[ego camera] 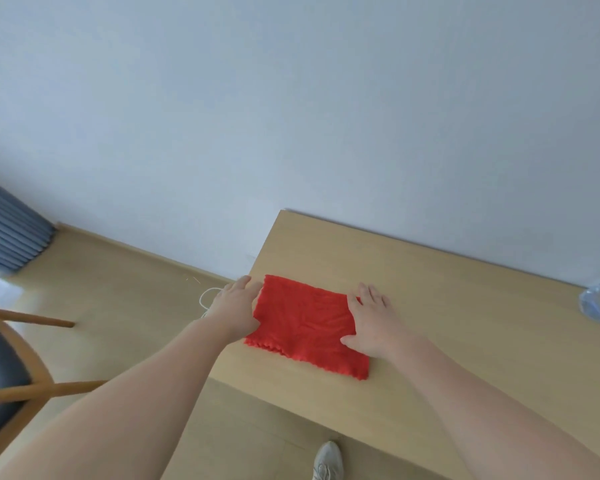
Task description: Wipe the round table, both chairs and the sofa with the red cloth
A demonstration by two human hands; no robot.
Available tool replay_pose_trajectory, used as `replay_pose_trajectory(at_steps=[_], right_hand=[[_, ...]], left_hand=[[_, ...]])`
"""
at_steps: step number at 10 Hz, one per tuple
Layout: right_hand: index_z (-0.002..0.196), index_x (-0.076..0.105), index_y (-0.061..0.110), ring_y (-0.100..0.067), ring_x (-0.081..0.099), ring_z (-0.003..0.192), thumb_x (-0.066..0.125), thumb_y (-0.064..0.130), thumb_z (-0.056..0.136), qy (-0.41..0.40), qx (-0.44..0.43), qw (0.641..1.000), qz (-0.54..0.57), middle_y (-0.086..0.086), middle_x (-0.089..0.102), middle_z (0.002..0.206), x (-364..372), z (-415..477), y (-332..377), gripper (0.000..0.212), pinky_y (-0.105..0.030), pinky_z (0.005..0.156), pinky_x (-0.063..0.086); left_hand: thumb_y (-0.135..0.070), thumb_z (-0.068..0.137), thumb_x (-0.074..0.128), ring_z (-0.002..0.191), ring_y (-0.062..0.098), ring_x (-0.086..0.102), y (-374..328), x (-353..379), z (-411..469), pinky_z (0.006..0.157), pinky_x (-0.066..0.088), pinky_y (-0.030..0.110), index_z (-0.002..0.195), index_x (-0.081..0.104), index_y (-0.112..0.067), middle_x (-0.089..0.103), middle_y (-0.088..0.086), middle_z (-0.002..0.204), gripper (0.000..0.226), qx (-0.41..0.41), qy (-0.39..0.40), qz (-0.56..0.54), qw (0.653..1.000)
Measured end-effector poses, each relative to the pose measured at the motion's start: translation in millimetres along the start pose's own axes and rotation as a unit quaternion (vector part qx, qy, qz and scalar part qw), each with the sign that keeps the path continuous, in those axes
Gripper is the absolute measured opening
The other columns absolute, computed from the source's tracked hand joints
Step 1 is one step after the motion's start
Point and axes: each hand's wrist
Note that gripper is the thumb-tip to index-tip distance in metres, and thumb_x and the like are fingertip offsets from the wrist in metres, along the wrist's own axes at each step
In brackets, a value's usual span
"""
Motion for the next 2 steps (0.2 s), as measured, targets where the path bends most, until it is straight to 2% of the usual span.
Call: replay_pose_trajectory(at_steps=[1,2], right_hand=[[0.154,0.003,0.01,-0.033,-0.002,0.148,0.056,0.046,0.092,-0.036,-0.006,0.999,0.0,-0.017,-0.005,0.161,-33.8,-1.8,19.8,0.09,-0.044,0.121,0.007],[0.153,0.007,0.008,-0.031,0.003,0.148,0.056,0.038,0.093,-0.101,-0.04,0.994,0.006,-0.017,0.0,0.161,-81.9,-16.6,61.2,0.084,-0.041,0.12,0.011]], left_hand=[[-0.02,0.081,0.059,0.14,0.021,0.019,15.5,-31.8,-22.4,0.108,0.03,0.037,0.148,0.024,-0.023,0.016,-0.001,0.156,0.076,-0.006,-0.05,-0.038,0.998],[-0.021,0.085,0.058,0.14,0.022,0.018,38.7,-73.8,-57.5,0.111,0.024,0.034,0.148,0.023,-0.019,0.017,0.001,0.155,0.073,0.005,-0.14,-0.066,0.988]])
Point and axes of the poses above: each hand's wrist, its own z-axis towards the middle knuckle, its own x-axis out of the palm, y = z × x
